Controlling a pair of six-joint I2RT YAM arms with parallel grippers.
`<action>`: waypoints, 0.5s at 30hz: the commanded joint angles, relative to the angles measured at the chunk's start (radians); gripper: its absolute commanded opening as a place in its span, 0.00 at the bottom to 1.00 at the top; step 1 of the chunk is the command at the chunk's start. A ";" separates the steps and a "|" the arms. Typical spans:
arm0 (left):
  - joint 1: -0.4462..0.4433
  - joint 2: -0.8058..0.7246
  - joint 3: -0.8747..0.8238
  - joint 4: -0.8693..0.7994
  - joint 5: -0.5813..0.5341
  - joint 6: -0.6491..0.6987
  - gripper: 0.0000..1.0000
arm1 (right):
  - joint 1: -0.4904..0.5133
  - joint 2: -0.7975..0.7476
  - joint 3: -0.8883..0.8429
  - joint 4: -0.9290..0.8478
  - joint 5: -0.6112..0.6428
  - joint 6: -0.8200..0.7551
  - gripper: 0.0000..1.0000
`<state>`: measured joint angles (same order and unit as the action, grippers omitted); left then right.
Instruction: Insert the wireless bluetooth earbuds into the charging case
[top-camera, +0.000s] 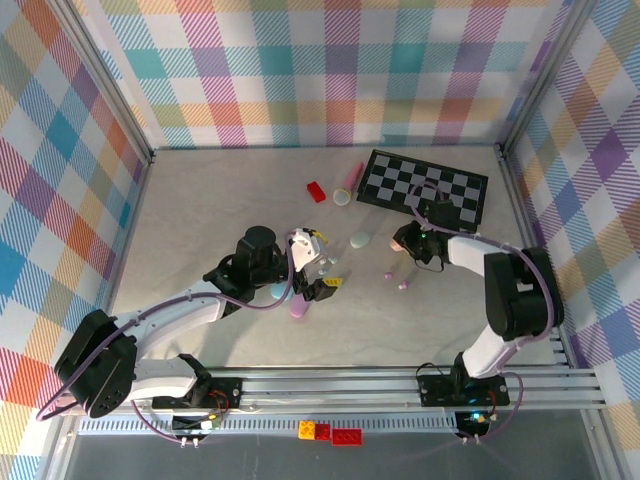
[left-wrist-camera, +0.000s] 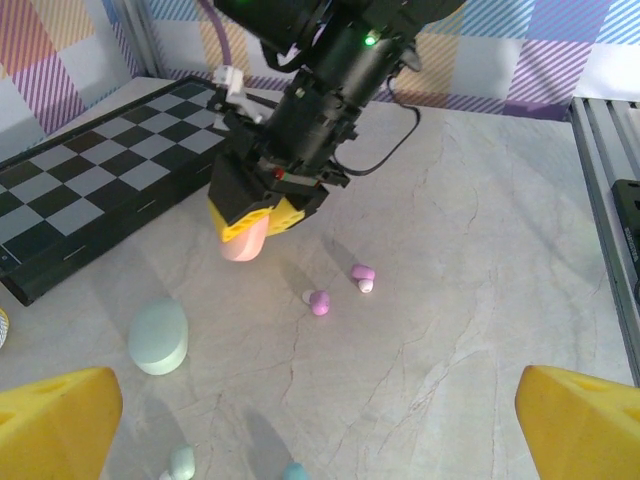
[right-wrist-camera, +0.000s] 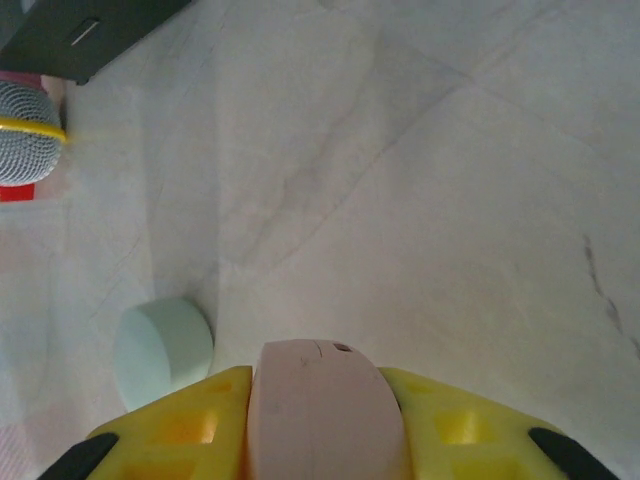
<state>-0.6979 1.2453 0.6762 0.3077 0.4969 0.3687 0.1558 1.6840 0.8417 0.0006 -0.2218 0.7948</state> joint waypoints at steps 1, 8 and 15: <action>-0.001 -0.012 0.010 -0.006 0.011 0.019 1.00 | -0.008 0.055 0.039 0.063 -0.031 0.022 0.03; -0.002 -0.019 -0.013 0.017 0.000 -0.002 1.00 | -0.012 0.132 0.080 0.043 -0.035 0.035 0.16; 0.004 -0.045 -0.030 0.018 -0.057 -0.029 1.00 | -0.015 0.048 0.100 -0.068 0.023 -0.011 0.60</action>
<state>-0.6979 1.2335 0.6621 0.3130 0.4683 0.3565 0.1493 1.7885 0.9218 0.0223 -0.2424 0.8146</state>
